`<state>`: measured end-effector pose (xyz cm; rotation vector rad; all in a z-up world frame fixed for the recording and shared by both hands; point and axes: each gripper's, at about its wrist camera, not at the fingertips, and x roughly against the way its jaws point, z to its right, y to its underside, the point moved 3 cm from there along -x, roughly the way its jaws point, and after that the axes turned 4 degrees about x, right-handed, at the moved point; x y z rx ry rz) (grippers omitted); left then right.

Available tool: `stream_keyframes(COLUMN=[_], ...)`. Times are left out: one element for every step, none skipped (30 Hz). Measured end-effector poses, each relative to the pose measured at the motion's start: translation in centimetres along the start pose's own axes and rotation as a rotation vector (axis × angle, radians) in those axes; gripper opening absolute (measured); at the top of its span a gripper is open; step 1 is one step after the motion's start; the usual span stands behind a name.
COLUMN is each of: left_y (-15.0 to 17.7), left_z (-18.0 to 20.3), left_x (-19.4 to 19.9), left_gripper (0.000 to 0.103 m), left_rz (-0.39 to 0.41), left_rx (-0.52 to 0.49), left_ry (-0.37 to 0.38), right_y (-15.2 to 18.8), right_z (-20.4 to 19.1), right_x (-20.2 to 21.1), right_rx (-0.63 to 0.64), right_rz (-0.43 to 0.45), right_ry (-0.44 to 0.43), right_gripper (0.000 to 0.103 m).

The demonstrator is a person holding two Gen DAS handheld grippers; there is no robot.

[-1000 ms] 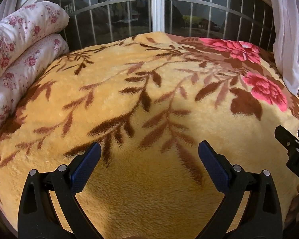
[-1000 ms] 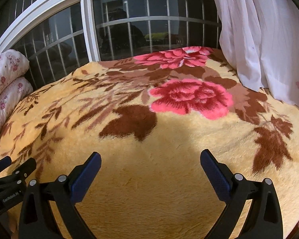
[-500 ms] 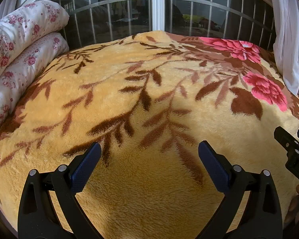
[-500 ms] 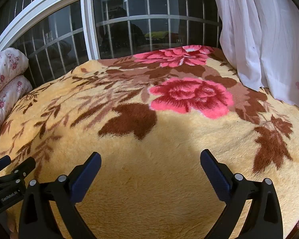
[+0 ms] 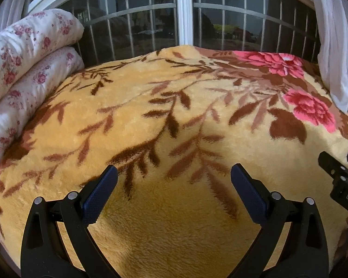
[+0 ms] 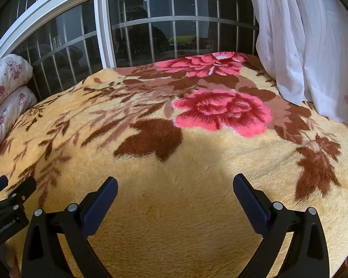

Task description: Collect trash

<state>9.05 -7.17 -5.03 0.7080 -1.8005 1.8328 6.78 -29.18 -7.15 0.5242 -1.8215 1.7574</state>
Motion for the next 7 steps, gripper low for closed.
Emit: stream_keyframes(left_y=[0.02, 0.05, 0.09, 0.12, 0.14, 0.12, 0.12], left_z=[0.03, 0.08, 0.09, 0.08, 0.06, 0.08, 0.08], left_x=[-0.08, -0.25, -0.45, -0.53, -0.51, -0.52, -0.54], left_gripper=[0.095, 0.095, 0.095, 0.095, 0.095, 0.095, 0.095], left_rz=[-0.007, -0.022, -0.036, -0.041, -0.041, -0.039, -0.039], left_rx=[0.001, -0.002, -0.003, -0.003, -0.001, -0.002, -0.002], left_ry=[-0.001, 0.013, 0.019, 0.016, 0.016, 0.019, 0.016], right_y=[0.00, 0.00, 0.01, -0.01, 0.00, 0.08, 0.08], right_z=[-0.01, -0.01, 0.02, 0.00, 0.03, 0.07, 0.07], right_x=[-0.01, -0.01, -0.04, -0.02, -0.04, -0.07, -0.08], right_rx=[0.000, 0.001, 0.001, 0.002, 0.002, 0.002, 0.002], right_rz=[0.000, 0.000, 0.000, 0.000, 0.000, 0.000, -0.001], right_ry=[0.000, 0.000, 0.000, 0.000, 0.000, 0.000, 0.000], right_gripper=[0.098, 0.098, 0.098, 0.098, 0.098, 0.098, 0.098])
